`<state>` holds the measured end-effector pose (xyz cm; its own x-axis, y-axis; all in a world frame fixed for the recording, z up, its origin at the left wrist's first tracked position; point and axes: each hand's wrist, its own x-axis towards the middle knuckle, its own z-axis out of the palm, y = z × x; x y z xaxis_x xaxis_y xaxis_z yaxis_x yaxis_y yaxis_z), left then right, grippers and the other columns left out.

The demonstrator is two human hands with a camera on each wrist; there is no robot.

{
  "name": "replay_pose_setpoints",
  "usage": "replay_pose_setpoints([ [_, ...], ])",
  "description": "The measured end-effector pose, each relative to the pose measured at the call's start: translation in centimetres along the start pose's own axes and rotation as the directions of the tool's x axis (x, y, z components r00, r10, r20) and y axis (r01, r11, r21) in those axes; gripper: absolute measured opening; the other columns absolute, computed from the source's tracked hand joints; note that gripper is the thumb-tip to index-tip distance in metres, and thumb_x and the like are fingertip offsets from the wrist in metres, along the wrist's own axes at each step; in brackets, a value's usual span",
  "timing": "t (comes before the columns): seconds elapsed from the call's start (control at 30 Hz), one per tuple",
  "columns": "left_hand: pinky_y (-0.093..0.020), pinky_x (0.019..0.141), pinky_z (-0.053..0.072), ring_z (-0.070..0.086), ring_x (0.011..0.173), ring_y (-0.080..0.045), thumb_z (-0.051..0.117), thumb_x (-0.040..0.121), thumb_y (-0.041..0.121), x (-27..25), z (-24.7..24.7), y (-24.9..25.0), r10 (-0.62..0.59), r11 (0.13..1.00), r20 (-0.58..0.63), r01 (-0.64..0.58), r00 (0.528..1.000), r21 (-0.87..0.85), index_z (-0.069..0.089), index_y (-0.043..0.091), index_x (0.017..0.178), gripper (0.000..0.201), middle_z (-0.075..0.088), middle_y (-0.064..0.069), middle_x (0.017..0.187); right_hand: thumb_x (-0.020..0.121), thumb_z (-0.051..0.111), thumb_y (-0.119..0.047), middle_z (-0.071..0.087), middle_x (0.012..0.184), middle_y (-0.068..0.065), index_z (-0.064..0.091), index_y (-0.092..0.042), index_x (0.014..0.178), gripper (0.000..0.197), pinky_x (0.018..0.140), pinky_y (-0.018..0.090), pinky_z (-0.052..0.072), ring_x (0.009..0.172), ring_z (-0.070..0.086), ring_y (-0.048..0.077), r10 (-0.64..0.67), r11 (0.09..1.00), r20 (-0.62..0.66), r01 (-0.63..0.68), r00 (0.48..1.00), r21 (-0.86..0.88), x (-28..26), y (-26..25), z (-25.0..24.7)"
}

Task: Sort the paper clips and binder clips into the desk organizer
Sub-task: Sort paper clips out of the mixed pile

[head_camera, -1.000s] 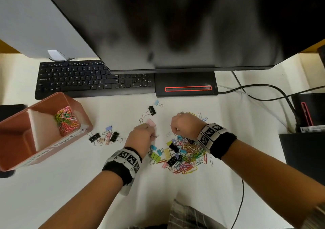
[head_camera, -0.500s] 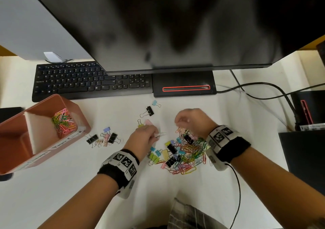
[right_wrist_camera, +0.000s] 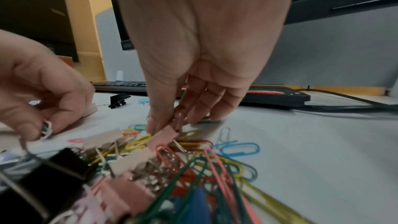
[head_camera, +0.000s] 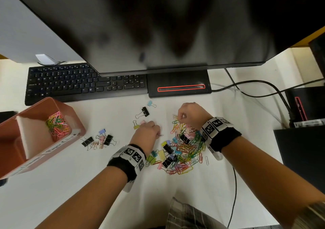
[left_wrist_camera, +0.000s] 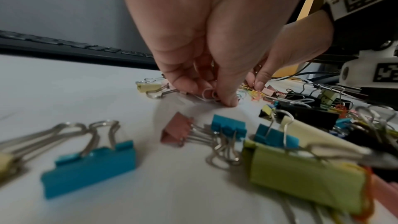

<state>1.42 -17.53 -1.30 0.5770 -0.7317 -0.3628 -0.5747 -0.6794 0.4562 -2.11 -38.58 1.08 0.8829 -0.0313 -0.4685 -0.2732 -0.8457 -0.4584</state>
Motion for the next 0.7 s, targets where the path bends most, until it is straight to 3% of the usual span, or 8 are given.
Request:
replay_pose_setpoints([
  [0.1,-0.032,0.079,0.041,0.049,0.095,-0.024,0.046,0.094,0.014,-0.1,-0.3,0.0,-0.007,1.000,0.039,0.007,0.999,0.001,0.057,0.008,0.095,0.013,0.055,-0.008,0.099,0.081,0.062,-0.020,0.068,0.087,-0.006,0.067,-0.022,0.082,0.006,0.084,0.034,0.049,0.089,0.057,0.013,0.020,0.997,-0.015,-0.021,1.000,-0.070,-0.1,0.6,0.3],
  [0.23,-0.032,0.080,0.041,0.049,0.096,-0.024,0.043,0.095,0.014,-0.2,-0.4,0.1,-0.010,1.000,0.047,0.010,0.999,-0.001,0.056,0.007,0.097,0.014,0.055,-0.009,0.100,0.079,0.068,-0.016,0.066,0.083,-0.007,0.065,-0.016,0.080,0.003,0.076,0.025,0.052,0.078,0.065,0.013,0.116,0.960,-0.037,-0.102,0.993,0.259,-1.0,1.6,-0.2],
  [0.33,-0.032,0.081,0.042,0.049,0.097,-0.024,0.043,0.095,0.015,-0.1,-0.4,0.1,-0.018,1.000,0.047,0.018,0.999,0.000,0.056,0.007,0.098,0.015,0.056,-0.009,0.101,0.077,0.071,-0.013,0.067,0.084,0.000,0.066,-0.015,0.080,0.006,0.080,0.029,0.053,0.080,0.062,0.015,0.135,0.918,-0.102,-0.086,0.986,0.388,-1.5,1.8,-1.1],
  [0.4,-0.034,0.082,0.043,0.050,0.097,-0.025,0.043,0.095,0.015,-0.1,-0.4,0.2,-0.021,1.000,0.051,0.020,0.998,0.017,0.056,0.007,0.099,0.016,0.056,-0.010,0.102,0.076,0.073,-0.015,0.063,0.079,-0.006,0.067,-0.015,0.086,0.011,0.076,0.026,0.051,0.076,0.059,0.011,0.156,0.901,-0.137,-0.084,0.978,0.426,-1.4,1.8,-1.4],
  [0.47,-0.035,0.082,0.044,0.050,0.097,-0.025,0.042,0.095,0.015,-0.2,-0.3,0.2,-0.023,0.999,0.052,0.022,0.998,0.025,0.056,0.007,0.099,0.015,0.056,-0.010,0.101,0.078,0.073,-0.017,0.060,0.081,-0.011,0.068,-0.015,0.098,0.021,0.077,0.023,0.048,0.077,0.055,0.008,0.152,0.921,-0.156,-0.082,0.976,0.381,-1.0,1.4,-1.4],
  [0.57,-0.036,0.081,0.045,0.051,0.095,-0.026,0.043,0.094,0.012,-0.3,-0.2,0.2,-0.021,0.999,0.041,0.020,0.999,0.030,0.055,0.007,0.098,0.014,0.055,-0.009,0.099,0.084,0.066,-0.020,0.064,0.102,-0.001,0.066,-0.014,0.111,0.028,0.082,0.021,0.044,0.086,0.053,0.009,0.051,0.983,-0.071,-0.038,0.996,0.182,-0.4,0.2,-0.9],
  [0.7,-0.033,0.080,0.043,0.050,0.093,-0.025,0.044,0.094,0.013,-0.6,-0.2,0.4,-0.022,1.000,0.034,0.022,0.999,-0.006,0.055,0.007,0.096,0.012,0.056,-0.009,0.098,0.088,0.057,-0.015,0.060,0.115,0.008,0.056,-0.014,0.124,0.036,0.090,0.030,0.042,0.102,0.053,0.021,-0.008,0.999,0.067,0.011,0.998,-0.040,0.2,-1.0,0.2],
])
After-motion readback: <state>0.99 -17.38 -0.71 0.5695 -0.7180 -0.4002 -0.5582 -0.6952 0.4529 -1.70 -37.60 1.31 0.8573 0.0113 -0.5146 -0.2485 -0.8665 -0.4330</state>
